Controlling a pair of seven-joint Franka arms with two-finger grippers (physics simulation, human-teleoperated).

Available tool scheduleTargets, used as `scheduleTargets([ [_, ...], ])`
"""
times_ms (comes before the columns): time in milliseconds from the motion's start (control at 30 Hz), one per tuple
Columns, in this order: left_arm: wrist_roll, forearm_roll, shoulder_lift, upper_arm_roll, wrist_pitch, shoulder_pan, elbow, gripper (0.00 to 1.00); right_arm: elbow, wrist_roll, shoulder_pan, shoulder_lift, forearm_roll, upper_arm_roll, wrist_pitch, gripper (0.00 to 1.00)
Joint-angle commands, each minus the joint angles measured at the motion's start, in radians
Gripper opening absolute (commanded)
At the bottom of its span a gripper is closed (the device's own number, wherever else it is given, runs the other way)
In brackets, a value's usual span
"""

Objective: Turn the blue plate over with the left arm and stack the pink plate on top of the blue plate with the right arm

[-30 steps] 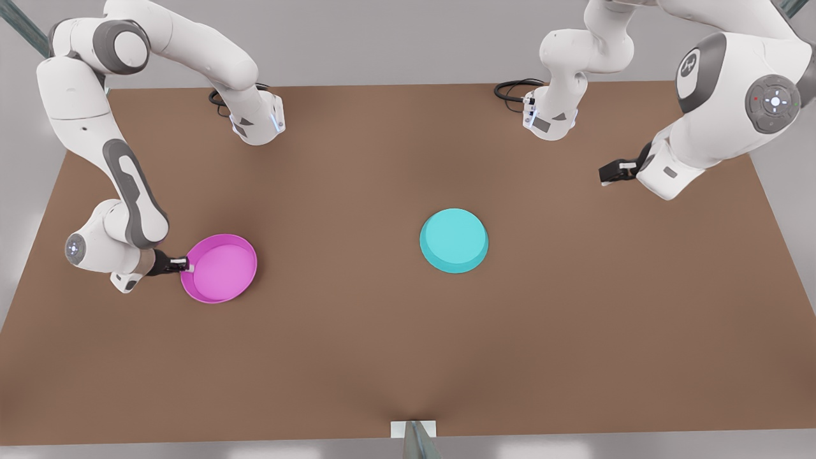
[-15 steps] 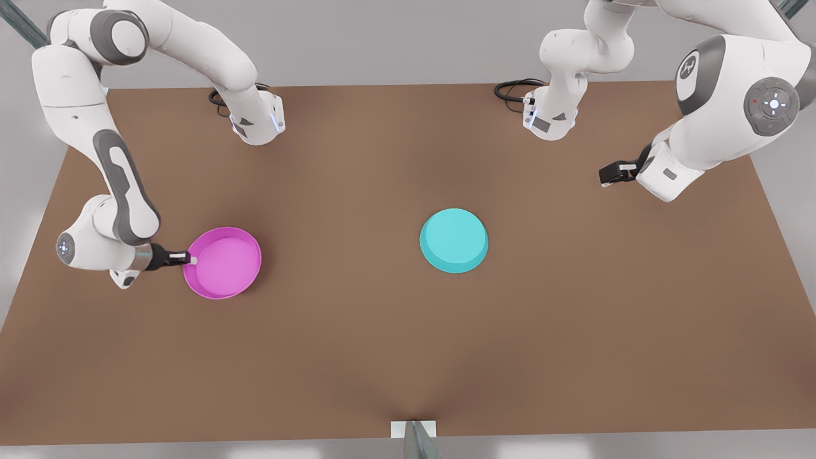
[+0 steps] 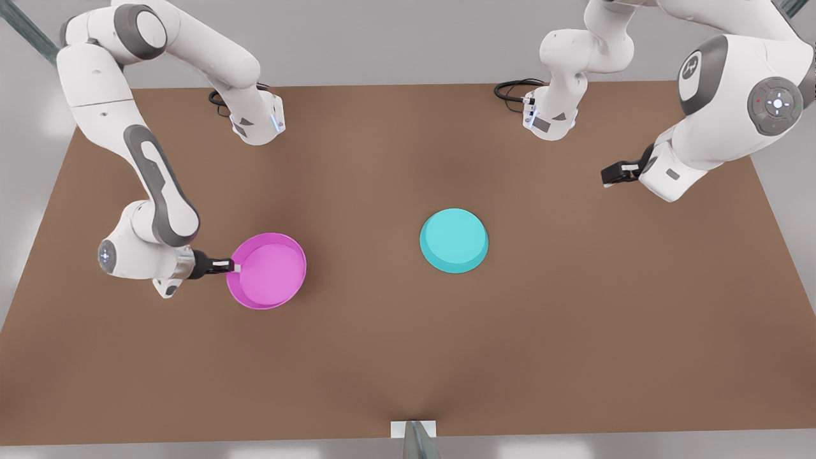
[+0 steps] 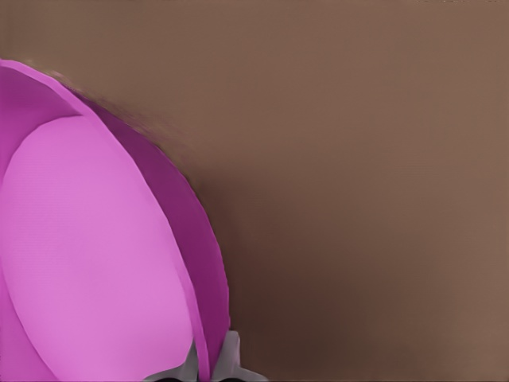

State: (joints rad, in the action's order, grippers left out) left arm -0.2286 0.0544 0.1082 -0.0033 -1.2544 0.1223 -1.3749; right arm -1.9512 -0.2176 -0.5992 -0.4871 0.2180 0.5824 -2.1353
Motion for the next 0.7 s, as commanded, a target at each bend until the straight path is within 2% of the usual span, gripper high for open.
scheduleTargets([
  [0,0.0,0.004,0.002,0.0,-0.002,-0.001,0.0,1.0,0.0,0.004,0.01,0.005,0.004,-0.001,0.0,0.21],
  [200,0.002,0.007,0.004,-0.001,-0.003,-0.015,0.005,1.0,0.02,0.083,0.197,0.028,0.09,-0.078,-0.002,0.21],
  [400,0.0,0.005,0.054,-0.001,-0.013,-0.039,0.036,1.0,0.097,0.155,0.483,0.024,0.181,-0.24,-0.002,0.21],
  [567,-0.012,-0.001,0.068,-0.003,-0.011,-0.033,0.04,1.0,0.172,0.225,0.898,0.015,0.349,-0.541,0.009,0.21],
  [633,-0.012,-0.001,0.067,-0.004,-0.01,-0.035,0.04,1.0,0.196,0.251,1.016,-0.002,0.4,-0.624,0.009,0.21],
  [667,-0.011,-0.002,0.068,-0.004,-0.008,-0.035,0.039,1.0,0.219,0.276,1.038,-0.016,0.403,-0.627,0.011,0.21],
])
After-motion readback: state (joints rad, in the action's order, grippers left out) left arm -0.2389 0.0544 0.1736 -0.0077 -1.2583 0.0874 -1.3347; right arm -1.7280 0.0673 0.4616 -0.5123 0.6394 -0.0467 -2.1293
